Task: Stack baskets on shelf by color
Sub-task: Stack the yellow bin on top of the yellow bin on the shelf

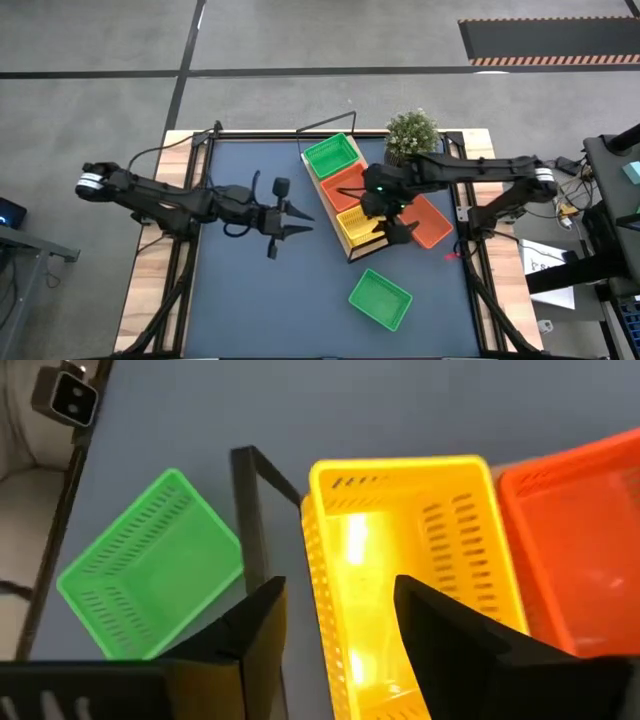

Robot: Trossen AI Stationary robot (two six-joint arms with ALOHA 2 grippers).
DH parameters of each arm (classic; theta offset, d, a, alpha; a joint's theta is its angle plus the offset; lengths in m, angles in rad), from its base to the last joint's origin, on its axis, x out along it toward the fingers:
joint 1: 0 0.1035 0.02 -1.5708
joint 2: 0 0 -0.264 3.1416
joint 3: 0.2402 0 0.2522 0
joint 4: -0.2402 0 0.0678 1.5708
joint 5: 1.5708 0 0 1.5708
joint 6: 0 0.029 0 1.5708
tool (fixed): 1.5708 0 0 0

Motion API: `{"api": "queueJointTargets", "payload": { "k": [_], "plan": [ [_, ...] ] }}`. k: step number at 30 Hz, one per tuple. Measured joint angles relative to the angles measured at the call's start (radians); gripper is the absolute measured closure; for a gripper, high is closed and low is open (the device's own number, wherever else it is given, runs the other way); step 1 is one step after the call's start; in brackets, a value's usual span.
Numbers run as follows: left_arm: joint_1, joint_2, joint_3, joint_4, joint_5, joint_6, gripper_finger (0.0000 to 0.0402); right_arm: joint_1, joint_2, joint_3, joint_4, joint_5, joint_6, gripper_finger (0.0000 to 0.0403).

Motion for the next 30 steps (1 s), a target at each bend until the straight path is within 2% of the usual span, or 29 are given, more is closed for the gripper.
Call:
{"api": "queueJointTargets", "payload": {
  "k": [5,12,23,30],
  "plan": [
    [0.002,-0.056,-0.039,0.019,-0.001,0.029,0.0318,-0.036,0.069,0.009,-0.025,-0.098,0.001,0.0232],
    [0.002,-0.078,-0.055,0.019,-0.001,0.048,0.0318,-0.04,0.125,0.007,-0.059,-0.15,0.009,0.025],
    [0.003,-0.074,-0.054,0.02,-0.002,0.073,0.0318,-0.04,0.152,0.006,-0.059,-0.152,-0.017,0.0286],
    [0.003,-0.074,-0.054,0.02,-0.002,0.073,0.0318,-0.04,0.162,0.006,-0.059,-0.152,-0.038,0.0333]
  ]
}}
